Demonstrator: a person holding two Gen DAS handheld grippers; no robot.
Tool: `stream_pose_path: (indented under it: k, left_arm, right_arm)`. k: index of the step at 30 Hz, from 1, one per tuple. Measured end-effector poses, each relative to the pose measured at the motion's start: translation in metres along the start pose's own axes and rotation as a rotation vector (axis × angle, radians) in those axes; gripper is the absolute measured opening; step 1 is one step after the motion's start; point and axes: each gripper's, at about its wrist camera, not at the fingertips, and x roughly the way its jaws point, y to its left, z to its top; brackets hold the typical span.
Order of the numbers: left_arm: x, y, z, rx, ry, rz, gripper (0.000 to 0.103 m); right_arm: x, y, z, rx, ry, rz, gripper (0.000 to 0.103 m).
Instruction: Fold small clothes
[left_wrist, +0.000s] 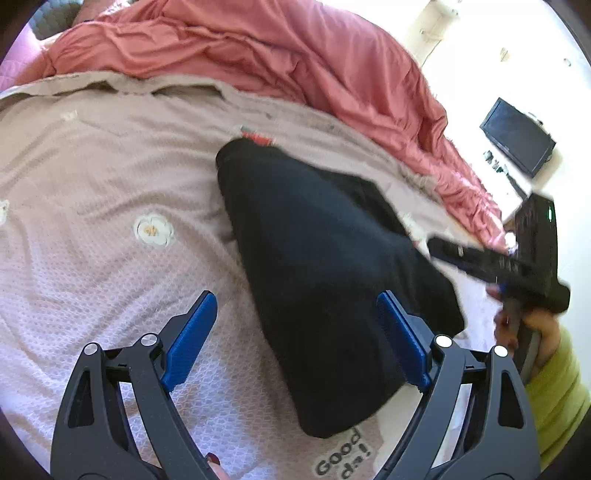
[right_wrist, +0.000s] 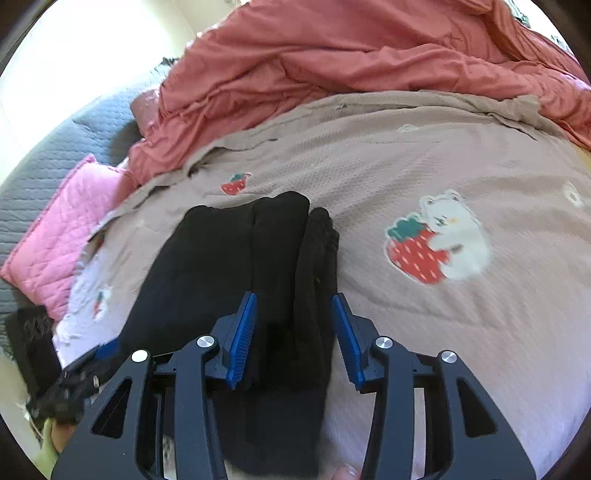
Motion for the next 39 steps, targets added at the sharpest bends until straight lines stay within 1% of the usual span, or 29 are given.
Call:
stream_pose_path:
  k: [4,8,10,11,12,14,15,16,17,18,19,20,21,23,25,27,28,32,34,36,39]
  left_arm:
    - [-0.005,-0.008,0.0,0.013,-0.009,-0.02,0.081]
    - [0.002,-0.017,-0.007,0.043,0.017,-0.011,0.081]
    - [0.006,-0.021,-0.01,0.059,0.031,-0.006,0.081]
    - [0.008,-0.024,-0.011,0.069,0.036,-0.003,0.081]
    - [0.009,-0.026,-0.013,0.083,0.042,0.004,0.081]
    - [0.016,-0.031,-0.017,0.119,0.066,0.044,0.081]
    - [0.018,-0.031,-0.019,0.127,0.075,0.056,0.081]
    - [0.021,-0.029,-0.021,0.123,0.087,0.056,0.081]
    - [0.023,-0.027,-0.022,0.114,0.096,0.052,0.081]
    - [0.024,-0.026,-0.022,0.106,0.101,0.05,0.081]
    - [0.023,-0.025,-0.021,0.104,0.1,0.049,0.081]
    - [0.022,-0.024,-0.02,0.105,0.094,0.052,0.081]
    - [0.02,-0.024,-0.019,0.107,0.088,0.055,0.081]
    - [0.018,-0.023,-0.018,0.102,0.084,0.053,0.081]
    - [0.021,-0.022,-0.019,0.096,0.093,0.054,0.081]
    - [0.024,-0.021,-0.021,0.094,0.107,0.057,0.081]
    - [0.025,-0.02,-0.022,0.094,0.113,0.058,0.081]
    - [0.024,-0.019,-0.022,0.09,0.115,0.064,0.081]
    - [0.021,-0.02,-0.022,0.092,0.107,0.067,0.081]
    - [0.018,-0.021,-0.021,0.098,0.096,0.069,0.081]
    - [0.013,-0.024,-0.019,0.109,0.079,0.071,0.081]
  right_arm:
    - [-0.018,0.005,-0.023,-0.034,0.019,0.031,0.042]
    - [-0.025,0.009,-0.043,-0.045,0.033,0.045,0.042]
    - [-0.024,0.008,-0.05,-0.02,0.039,0.047,0.048]
    - [-0.024,0.007,-0.052,-0.008,0.04,0.043,0.049]
    - [-0.023,0.005,-0.053,0.015,0.043,0.044,0.049]
    - [-0.018,0.001,-0.053,0.046,0.055,0.041,0.049]
    - [-0.014,0.0,-0.053,0.058,0.07,0.022,0.049]
    - [-0.012,0.0,-0.053,0.062,0.081,0.02,0.043]
    - [-0.011,0.002,-0.054,0.057,0.087,0.032,0.032]
    - [-0.01,0.008,-0.054,0.034,0.095,0.028,0.011]
    - [-0.014,0.014,-0.053,0.007,0.091,0.022,0.011]
    - [-0.017,0.017,-0.052,0.002,0.083,0.034,0.011]
    - [-0.023,0.016,-0.051,0.016,0.068,0.059,0.011]
    - [-0.028,0.007,-0.051,0.052,0.059,0.077,0.011]
    - [-0.021,-0.004,-0.056,0.069,0.083,0.022,0.011]
    - [-0.004,-0.01,-0.067,0.08,0.135,-0.011,0.011]
    - [0.001,-0.011,-0.071,0.083,0.141,-0.021,0.011]
    - [-0.003,-0.008,-0.071,0.075,0.124,-0.027,0.012]
    - [-0.01,-0.005,-0.068,0.052,0.121,-0.04,0.016]
    - [-0.02,0.0,-0.065,0.032,0.097,-0.055,0.022]
    - [-0.035,0.009,-0.062,-0.002,0.052,-0.044,0.022]
